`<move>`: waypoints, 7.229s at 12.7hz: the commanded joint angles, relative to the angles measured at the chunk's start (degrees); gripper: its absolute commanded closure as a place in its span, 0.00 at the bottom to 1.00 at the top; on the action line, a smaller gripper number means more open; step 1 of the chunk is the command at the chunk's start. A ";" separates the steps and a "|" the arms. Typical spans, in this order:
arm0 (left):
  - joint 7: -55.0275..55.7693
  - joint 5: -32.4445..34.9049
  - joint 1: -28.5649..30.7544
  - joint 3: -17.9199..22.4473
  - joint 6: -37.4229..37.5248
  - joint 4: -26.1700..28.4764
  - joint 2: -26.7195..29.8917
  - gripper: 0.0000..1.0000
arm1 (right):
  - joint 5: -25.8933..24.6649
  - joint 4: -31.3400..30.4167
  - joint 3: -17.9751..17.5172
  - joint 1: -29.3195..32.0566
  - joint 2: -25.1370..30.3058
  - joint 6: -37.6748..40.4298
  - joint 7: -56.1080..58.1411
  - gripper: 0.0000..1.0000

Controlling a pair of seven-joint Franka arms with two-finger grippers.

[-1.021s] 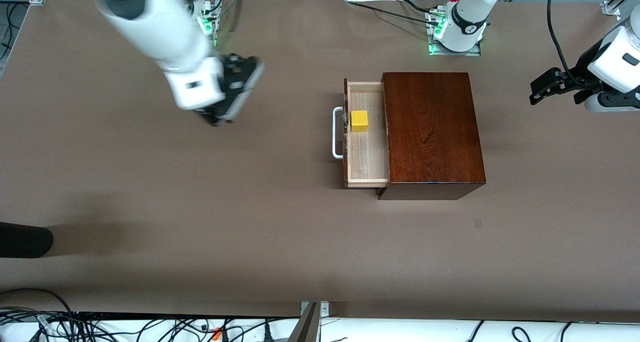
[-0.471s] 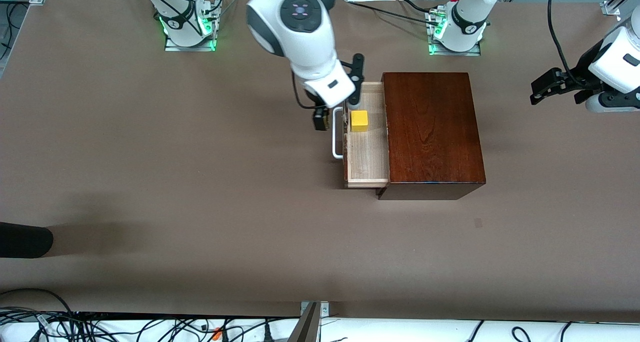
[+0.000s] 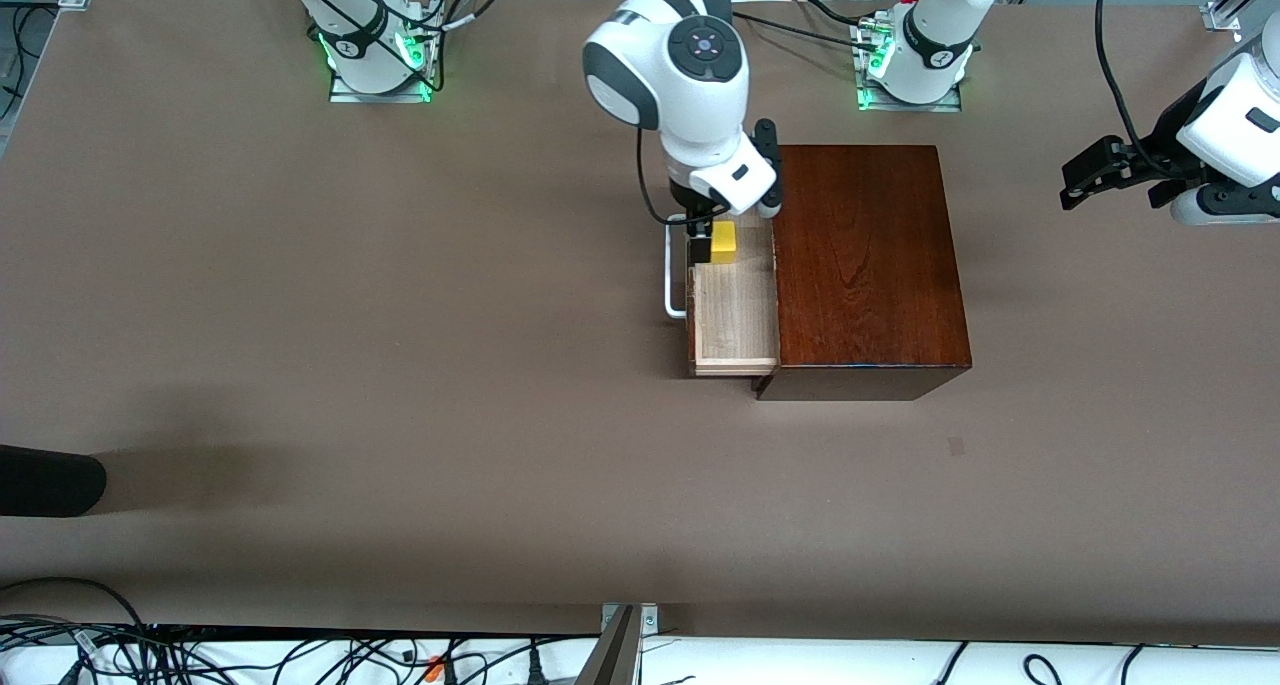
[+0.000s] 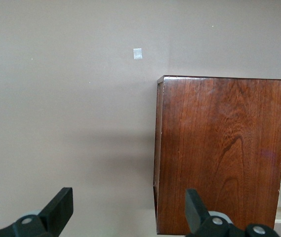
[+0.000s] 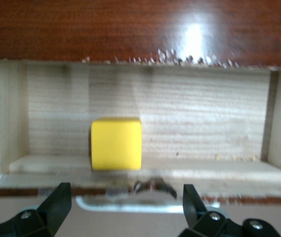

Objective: Open drawer, take yellow block, close drawer
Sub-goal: 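Move the right gripper over the yellow cube in the drawer, then lower the right gripper and close it on the yellow cube, then lift the yellow cube out of the drawer with the right gripper, then place the cube with the right gripper while the left gripper reaches the drawer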

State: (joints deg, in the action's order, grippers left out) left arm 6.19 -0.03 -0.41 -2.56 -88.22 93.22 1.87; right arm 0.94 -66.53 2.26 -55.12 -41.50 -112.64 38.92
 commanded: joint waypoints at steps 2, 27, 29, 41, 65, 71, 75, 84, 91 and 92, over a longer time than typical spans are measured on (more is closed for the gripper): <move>-1.44 -1.20 0.41 -0.17 0.42 0.21 0.51 0.00 | -1.03 2.55 0.46 -0.86 -3.06 -3.37 0.20 0.00; -1.44 -1.82 0.41 -0.08 0.51 0.21 0.51 0.00 | -4.81 8.43 0.72 -3.42 -3.51 6.45 -17.02 0.98; -1.44 -1.82 0.41 -0.08 0.51 0.21 0.51 0.00 | -4.28 8.53 0.90 -2.28 -0.09 9.44 -17.21 0.98; -1.44 -1.82 0.41 -0.08 0.59 0.21 0.51 0.00 | 3.53 6.07 7.58 23.98 11.09 23.86 -3.76 0.98; -28.57 -5.87 -22.34 -20.47 -15.37 -14.91 -32.96 0.00 | 6.62 -55.81 4.59 43.60 18.57 -31.23 -30.30 0.94; -39.75 11.17 -29.11 -20.47 -22.78 -13.95 -39.74 0.00 | 6.62 -55.28 4.68 44.31 15.05 -34.58 -31.71 0.76; -46.34 12.15 -28.33 -19.86 -25.24 -12.54 -41.77 0.00 | 6.62 -55.11 4.68 44.83 15.83 -34.58 -31.10 0.00; -53.38 14.18 -23.50 -19.42 -20.86 -11.31 -41.59 0.00 | 5.56 -52.21 4.68 45.63 40.43 -12.80 -32.59 0.00; -56.02 14.26 -21.21 -19.50 -14.53 -11.83 -40.63 0.00 | 2.32 -37.90 5.03 45.72 41.68 6.89 -34.33 0.00; -56.11 14.26 -21.03 -19.50 -14.00 -11.83 -40.45 0.00 | 1.35 -35.97 5.03 45.72 41.41 8.82 -35.04 0.00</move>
State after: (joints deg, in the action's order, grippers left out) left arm -47.00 12.61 -22.74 -22.52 -104.26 80.88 -40.26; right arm 4.28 -107.00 7.79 -10.04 1.12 -108.00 5.93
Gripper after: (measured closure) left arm 0.000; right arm 0.000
